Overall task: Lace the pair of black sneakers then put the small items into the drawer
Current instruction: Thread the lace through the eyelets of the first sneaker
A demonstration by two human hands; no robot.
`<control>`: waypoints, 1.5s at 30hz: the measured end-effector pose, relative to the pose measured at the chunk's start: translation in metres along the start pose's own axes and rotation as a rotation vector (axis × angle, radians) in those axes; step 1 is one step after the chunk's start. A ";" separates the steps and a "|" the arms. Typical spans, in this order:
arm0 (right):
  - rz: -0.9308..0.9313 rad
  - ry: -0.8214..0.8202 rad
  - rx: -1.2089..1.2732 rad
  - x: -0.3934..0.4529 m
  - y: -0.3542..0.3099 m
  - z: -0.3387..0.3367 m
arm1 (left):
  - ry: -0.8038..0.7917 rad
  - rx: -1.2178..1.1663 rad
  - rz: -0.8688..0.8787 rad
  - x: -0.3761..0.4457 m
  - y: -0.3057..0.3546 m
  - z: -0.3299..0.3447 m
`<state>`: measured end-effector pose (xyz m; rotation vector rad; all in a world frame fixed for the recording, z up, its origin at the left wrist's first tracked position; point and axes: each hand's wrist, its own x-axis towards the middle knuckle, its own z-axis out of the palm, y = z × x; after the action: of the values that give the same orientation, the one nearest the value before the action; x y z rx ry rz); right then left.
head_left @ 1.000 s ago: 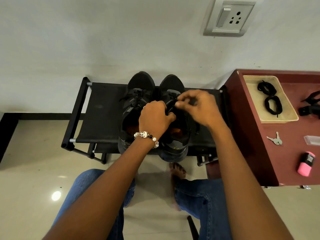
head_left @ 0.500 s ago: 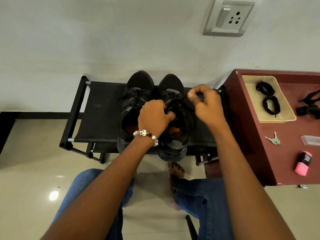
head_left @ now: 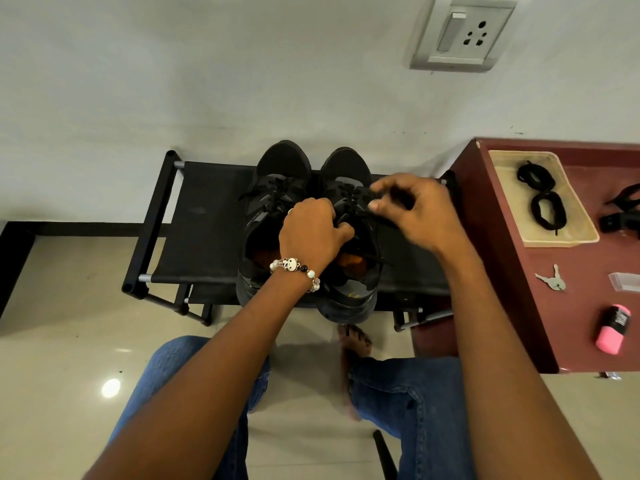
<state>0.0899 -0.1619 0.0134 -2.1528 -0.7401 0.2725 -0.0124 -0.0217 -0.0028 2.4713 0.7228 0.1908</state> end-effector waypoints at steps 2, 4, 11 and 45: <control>-0.026 -0.140 -0.238 -0.001 -0.003 0.009 | 0.002 0.005 0.003 0.000 -0.001 0.000; -0.018 -0.162 -0.256 -0.001 -0.007 0.012 | 0.002 0.013 0.009 0.001 -0.001 0.000; 0.016 -0.071 -0.362 0.000 -0.009 0.010 | -0.021 -0.003 -0.006 0.001 0.000 -0.003; 0.234 -0.140 -0.160 -0.009 -0.006 0.013 | -0.002 -0.163 0.067 0.011 -0.005 -0.007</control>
<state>0.0746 -0.1559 0.0096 -2.3949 -0.6039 0.5062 -0.0075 -0.0093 0.0008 2.3408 0.5994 0.2616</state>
